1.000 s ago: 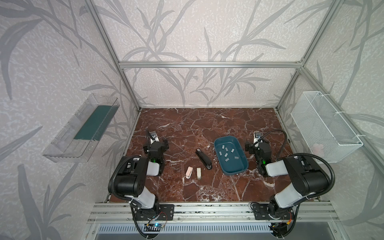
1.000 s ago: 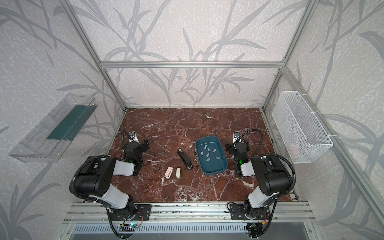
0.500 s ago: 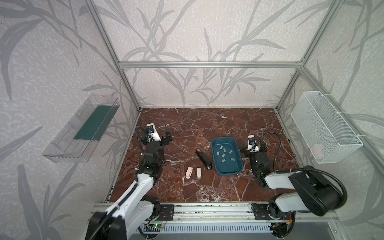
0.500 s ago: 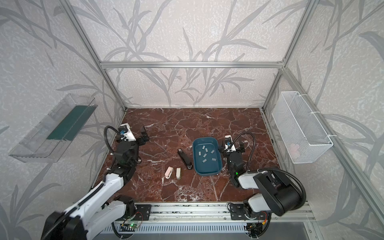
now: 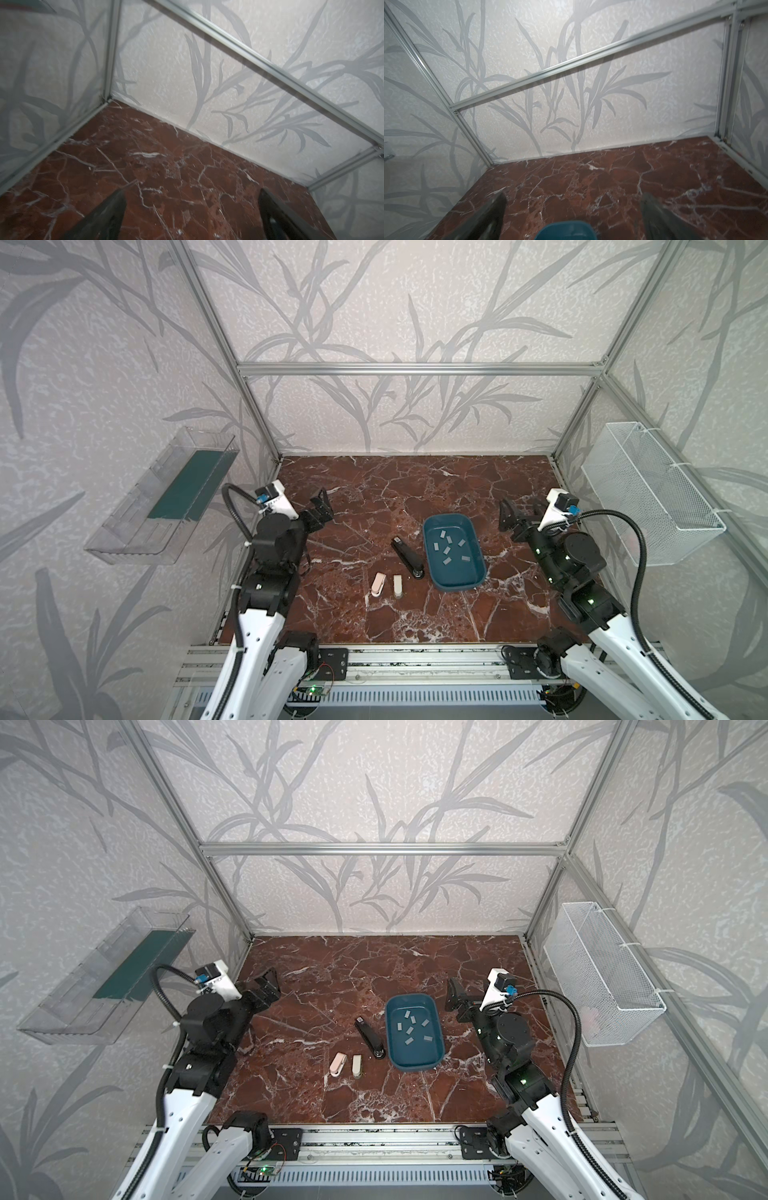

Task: Load the staples into the stapler
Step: 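Move the left gripper toward the black stapler while the right reaches over the tub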

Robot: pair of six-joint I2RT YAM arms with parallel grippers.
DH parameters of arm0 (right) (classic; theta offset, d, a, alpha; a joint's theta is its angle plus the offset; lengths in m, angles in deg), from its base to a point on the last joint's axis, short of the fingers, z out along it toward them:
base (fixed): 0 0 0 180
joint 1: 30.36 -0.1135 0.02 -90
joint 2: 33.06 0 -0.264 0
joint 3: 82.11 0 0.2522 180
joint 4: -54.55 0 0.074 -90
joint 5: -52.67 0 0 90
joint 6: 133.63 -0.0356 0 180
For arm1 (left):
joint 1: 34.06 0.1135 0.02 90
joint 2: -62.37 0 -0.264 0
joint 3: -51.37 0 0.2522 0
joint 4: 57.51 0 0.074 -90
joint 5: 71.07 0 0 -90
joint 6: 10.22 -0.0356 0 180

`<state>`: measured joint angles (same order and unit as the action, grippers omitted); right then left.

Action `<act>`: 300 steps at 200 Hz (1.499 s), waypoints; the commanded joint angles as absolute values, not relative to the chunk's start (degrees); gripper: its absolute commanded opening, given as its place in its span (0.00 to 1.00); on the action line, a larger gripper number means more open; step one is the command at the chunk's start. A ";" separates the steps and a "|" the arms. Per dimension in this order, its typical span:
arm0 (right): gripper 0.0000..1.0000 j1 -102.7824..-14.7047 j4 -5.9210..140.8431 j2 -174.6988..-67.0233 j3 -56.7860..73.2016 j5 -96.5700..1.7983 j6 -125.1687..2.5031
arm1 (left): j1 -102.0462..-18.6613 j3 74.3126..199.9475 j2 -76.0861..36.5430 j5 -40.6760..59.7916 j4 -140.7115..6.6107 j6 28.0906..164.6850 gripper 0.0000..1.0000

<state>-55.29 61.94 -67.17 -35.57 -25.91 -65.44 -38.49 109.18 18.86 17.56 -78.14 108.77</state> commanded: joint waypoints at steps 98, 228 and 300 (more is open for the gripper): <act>0.99 -97.84 94.70 -100.40 -16.38 -4.83 -73.93 | -38.94 119.07 1.23 -29.82 -67.78 70.81 0.86; 0.96 -97.78 99.66 -114.72 -14.21 -3.18 -71.32 | -49.08 128.47 -20.06 -32.12 -112.40 10.86 0.82; 0.84 -96.49 104.96 -123.72 -9.36 2.61 -74.74 | -52.91 128.50 -24.66 -28.26 -114.49 3.46 0.73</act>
